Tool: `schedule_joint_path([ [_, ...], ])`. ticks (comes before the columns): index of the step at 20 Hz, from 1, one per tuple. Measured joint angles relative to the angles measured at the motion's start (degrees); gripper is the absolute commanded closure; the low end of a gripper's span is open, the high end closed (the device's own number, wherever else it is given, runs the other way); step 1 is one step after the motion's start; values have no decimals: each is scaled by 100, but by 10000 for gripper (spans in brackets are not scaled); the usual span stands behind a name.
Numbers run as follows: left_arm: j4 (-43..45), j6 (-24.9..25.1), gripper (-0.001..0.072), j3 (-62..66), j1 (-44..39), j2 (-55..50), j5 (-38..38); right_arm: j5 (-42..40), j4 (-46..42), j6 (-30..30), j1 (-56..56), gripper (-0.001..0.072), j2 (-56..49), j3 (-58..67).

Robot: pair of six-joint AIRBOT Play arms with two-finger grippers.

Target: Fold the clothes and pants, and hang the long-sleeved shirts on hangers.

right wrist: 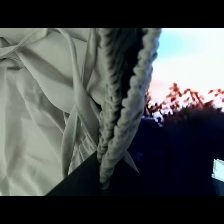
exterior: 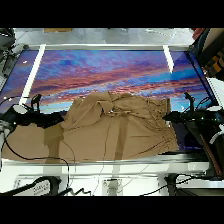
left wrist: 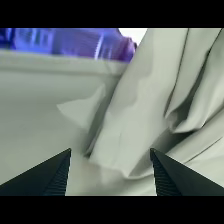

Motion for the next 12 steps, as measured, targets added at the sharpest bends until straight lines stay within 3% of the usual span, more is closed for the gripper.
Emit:
schedule_joint_path([
  [1,4,0,164,4,11,-66,-118,0,0,0,0,677,0,2],
  [3,0,0,339,9,28,-221,-308,0,-2,0,0,678,0,0],
  [6,-184,0,500,11,39,-474,-417,2,0,0,0,678,0,0],
  [8,-284,0,524,11,39,-581,-345,2,0,0,0,678,0,2],
  [9,-321,0,642,15,39,-614,-238,2,0,0,0,677,0,0],
  [10,-361,0,696,15,42,-636,-105,2,0,0,0,678,0,2],
  [12,-509,0,696,24,46,-664,190,2,0,0,0,678,0,0],
])
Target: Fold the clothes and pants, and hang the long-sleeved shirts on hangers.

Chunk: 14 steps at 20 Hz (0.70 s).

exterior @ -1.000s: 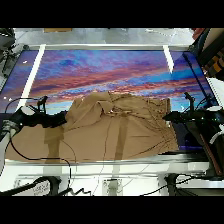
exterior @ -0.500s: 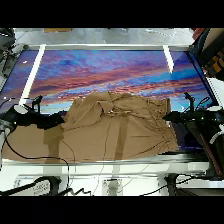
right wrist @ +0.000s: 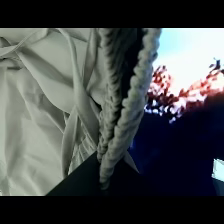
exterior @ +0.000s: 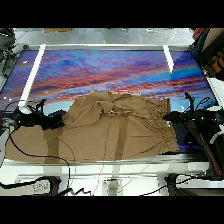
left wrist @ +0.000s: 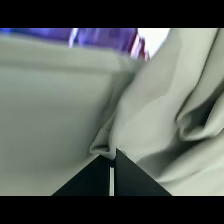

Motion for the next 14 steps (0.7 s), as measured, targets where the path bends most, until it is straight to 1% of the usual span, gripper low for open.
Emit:
schedule_joint_path([
  [3,-247,0,697,107,0,-13,328,2,0,0,0,678,0,0],
  [6,-409,26,697,452,0,48,481,0,0,0,0,678,0,0],
  [10,-483,114,697,1355,0,315,654,-13,74,0,0,678,0,0],
  [14,-514,184,697,2337,26,767,1303,-188,199,-2,0,678,0,0],
])
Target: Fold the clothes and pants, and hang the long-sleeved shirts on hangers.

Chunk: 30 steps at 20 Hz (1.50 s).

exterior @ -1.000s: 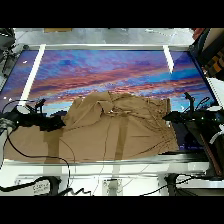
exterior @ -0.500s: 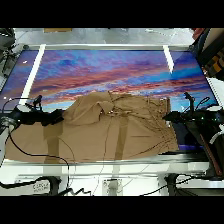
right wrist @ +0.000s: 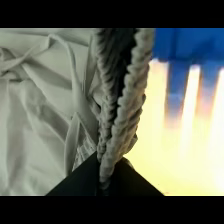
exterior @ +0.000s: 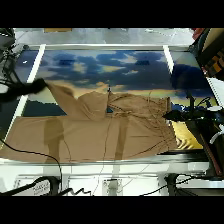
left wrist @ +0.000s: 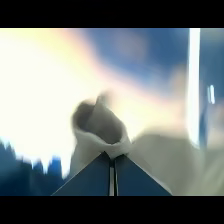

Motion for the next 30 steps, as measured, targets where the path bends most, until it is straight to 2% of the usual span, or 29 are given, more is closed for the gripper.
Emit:
schedule_joint_path([
  [5,63,293,697,496,15,632,1364,-254,151,0,0,678,0,0],
  [10,804,393,697,595,15,946,1888,-345,229,0,0,678,0,-4],
  [21,3126,404,698,599,22,540,1462,-396,234,0,0,678,0,-4],
  [26,3591,-313,698,599,11,227,1578,-492,164,-2,0,678,0,-4],
  [30,3630,-817,698,597,-98,214,1139,-516,129,-2,0,678,0,-4],
])
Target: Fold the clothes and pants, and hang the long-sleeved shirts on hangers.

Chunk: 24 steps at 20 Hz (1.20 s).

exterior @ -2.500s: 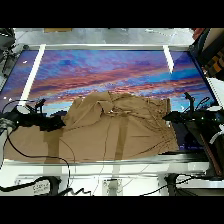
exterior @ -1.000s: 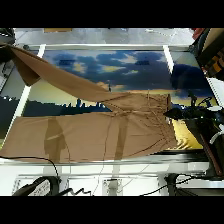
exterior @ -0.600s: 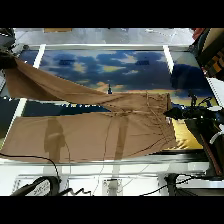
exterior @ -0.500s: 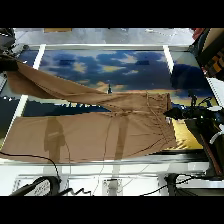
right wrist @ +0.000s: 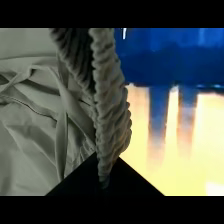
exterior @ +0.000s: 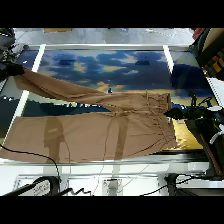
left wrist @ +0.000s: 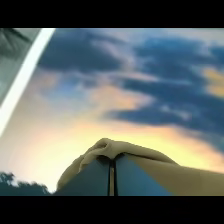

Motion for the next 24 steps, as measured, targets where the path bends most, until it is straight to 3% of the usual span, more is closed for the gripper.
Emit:
schedule_joint_path([
  [4,472,-164,698,0,2,568,-605,-9,-87,0,0,678,0,0],
  [7,660,-188,699,0,13,863,-1502,-11,-120,-2,0,678,0,0],
  [11,577,-31,698,-79,20,431,-2306,-13,-138,-7,0,677,0,0],
  [13,334,37,697,-101,13,-70,-2153,-31,-144,-7,0,678,0,0],
  [19,-282,101,696,-114,9,-1252,-424,-107,-151,-7,0,678,0,0],
  [20,-321,101,647,-114,15,-1340,-140,-122,-151,-7,0,678,0,0],
  [21,-339,118,404,-114,22,-1394,111,-136,-151,-9,0,678,0,0],
  [22,-352,118,72,-114,26,-1436,326,-144,-151,-9,0,677,0,0],
  [23,-358,118,6,-114,31,-1456,457,-149,-151,-7,-2,678,0,0],
  [24,-367,109,9,-114,37,-1460,564,-153,-151,-7,0,678,0,0],
])
